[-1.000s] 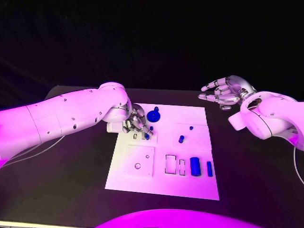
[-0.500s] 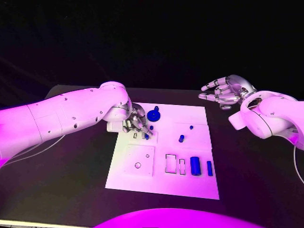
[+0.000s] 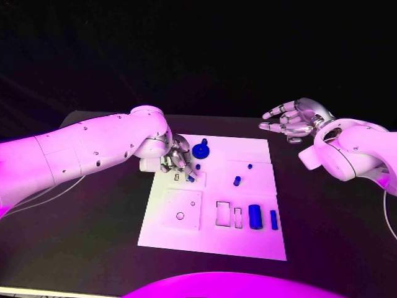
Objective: Assemble the parts on the task board
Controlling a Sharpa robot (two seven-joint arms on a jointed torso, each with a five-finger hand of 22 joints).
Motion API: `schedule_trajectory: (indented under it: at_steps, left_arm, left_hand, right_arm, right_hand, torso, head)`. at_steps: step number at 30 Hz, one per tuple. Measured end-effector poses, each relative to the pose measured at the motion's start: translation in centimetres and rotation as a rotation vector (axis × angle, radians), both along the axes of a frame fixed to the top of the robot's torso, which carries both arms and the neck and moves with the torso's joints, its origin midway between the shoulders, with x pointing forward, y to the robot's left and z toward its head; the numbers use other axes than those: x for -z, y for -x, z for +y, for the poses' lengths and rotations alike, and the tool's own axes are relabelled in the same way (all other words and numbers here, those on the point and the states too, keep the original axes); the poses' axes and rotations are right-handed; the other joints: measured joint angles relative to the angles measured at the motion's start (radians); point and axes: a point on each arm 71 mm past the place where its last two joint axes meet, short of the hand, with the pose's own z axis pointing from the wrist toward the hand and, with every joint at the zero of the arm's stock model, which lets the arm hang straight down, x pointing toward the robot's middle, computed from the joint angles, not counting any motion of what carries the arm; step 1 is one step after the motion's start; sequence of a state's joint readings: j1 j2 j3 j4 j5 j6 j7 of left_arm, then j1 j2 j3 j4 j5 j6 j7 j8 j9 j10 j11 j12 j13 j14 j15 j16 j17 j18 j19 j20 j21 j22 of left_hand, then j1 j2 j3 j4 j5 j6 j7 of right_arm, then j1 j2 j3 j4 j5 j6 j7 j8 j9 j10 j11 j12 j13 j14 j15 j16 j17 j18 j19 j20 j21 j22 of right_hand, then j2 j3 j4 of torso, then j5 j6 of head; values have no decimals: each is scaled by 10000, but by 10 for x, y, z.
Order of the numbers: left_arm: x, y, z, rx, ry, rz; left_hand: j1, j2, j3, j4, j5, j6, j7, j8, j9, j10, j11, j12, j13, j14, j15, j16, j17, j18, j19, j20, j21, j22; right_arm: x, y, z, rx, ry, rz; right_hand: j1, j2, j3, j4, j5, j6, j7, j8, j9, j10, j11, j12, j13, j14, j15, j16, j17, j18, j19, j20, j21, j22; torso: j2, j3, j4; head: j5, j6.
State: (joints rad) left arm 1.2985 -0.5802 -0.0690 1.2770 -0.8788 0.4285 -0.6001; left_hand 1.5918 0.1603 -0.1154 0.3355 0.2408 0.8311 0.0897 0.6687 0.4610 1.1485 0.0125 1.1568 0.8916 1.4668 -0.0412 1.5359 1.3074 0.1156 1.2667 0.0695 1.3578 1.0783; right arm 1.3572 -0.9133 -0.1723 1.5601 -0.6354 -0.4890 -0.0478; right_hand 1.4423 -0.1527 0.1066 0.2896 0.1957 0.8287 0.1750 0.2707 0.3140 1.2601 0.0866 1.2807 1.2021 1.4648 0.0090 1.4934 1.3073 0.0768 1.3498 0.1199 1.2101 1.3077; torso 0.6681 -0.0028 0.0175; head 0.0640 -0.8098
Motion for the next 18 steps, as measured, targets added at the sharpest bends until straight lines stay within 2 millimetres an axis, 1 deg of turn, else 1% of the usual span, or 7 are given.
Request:
schedule_trajectory:
  at_steps: [4, 6, 7, 9, 14, 16, 18]
  left_arm:
    - [1, 0, 2, -93, 60, 46]
    - [2, 1, 4, -185, 88, 83]
    - [3, 1, 7, -264, 109, 104]
    - [3, 1, 10, -391, 156, 113]
    - [2, 2, 16, -689, 359, 50]
    - [1, 3, 18, -805, 453, -12]
    - [0, 5, 20, -955, 570, -115]
  left_hand:
    - [-1005, -1379, 3263, 34, -11, 26, -24, -6, 84, 112, 25, 4, 188, 1, 0, 0, 0, 0, -21, -21, 36, 14]
    - [-1729, -2346, 5383, -42, -34, 25, -25, 352, 83, 372, -35, 89, 342, 2, 2, 0, 0, 0, -21, -21, 36, 47]
    - [-2002, -2644, 6022, -5, -36, 25, -25, 508, 83, 439, -34, 129, 399, 2, 2, 0, 0, -1, -21, -20, 36, 52]
    - [-2238, -2946, 6596, 46, -50, 25, -24, 669, 84, 521, -44, 182, 501, 2, 2, 0, 0, -1, -13, -27, 56, 92]
    - [-2511, -3221, 7247, -44, -54, 26, -24, 786, 94, 688, -103, 281, 696, -14, -57, 40, 0, 0, 66, -106, 133, 203]
    - [-2601, -3302, 7340, -58, -55, 26, -24, 788, 826, 779, -91, 285, 747, 2, -72, 41, 0, 0, 70, -110, 140, 244]
    - [-2793, -3385, 7436, -63, -55, 60, -51, 842, 827, 892, -126, 371, 848, 2, -73, 56, 0, 0, 157, -139, 215, 356]
  right_arm:
    - [0, 0, 0, -10, 8, 23]
    - [1, 0, 0, -14, 12, 32]
    - [1, 0, 0, -17, 14, 38]
    - [1, 0, 0, -21, 16, 46]
    - [1, 0, -1, -4, 26, 56]
    - [2, 0, -1, 9, 30, 59]
    - [2, 0, -2, 25, 36, 61]
  right_hand:
    - [0, 0, 0, 0, 0, 0, 0, 0, 0, -2, -2, 0, 0, 0, 0, 0, 5, 0, 0, 0, 0, -1]
    - [0, 0, 0, 0, 0, 0, 0, 0, 0, -7, -7, 0, 1, 0, 0, 0, 8, 0, 0, 0, 0, -1]
    - [0, 0, 0, 0, 0, 0, 0, 0, -2, -8, -7, 0, -3, 0, 0, -15, 8, 0, 0, 0, 0, -1]
    - [0, 0, 0, 0, 0, 0, 0, 0, -10, -8, -8, 0, -11, 0, 0, -40, 8, 0, 0, 0, 0, -1]
    - [0, 0, 0, 0, 0, 0, 0, 0, -10, -44, 28, -39, -35, 0, 0, -40, 7, 0, 1, 0, 0, -2]
    - [0, 0, 0, 0, 0, 0, 0, 0, -10, -44, 27, -39, -35, 0, 0, -40, 7, 0, 1, 1, -40, -2]
    - [0, 0, 0, 0, 0, 0, 0, 0, -10, -44, 28, -39, -35, 0, 0, -40, 7, 0, 1, 1, -40, -2]
  torso:
    - [0, 0, -2]
    - [0, 1, -3]
    - [-1, 4, -3]
    - [-3, 7, -3]
    - [-6, 12, 3]
    - [-11, 12, 8]
    - [-12, 12, 13]
  head:
    - [12, 5]
    - [19, 12]
    - [23, 17]
    - [28, 24]
    - [37, 36]
    - [40, 39]
    - [46, 41]
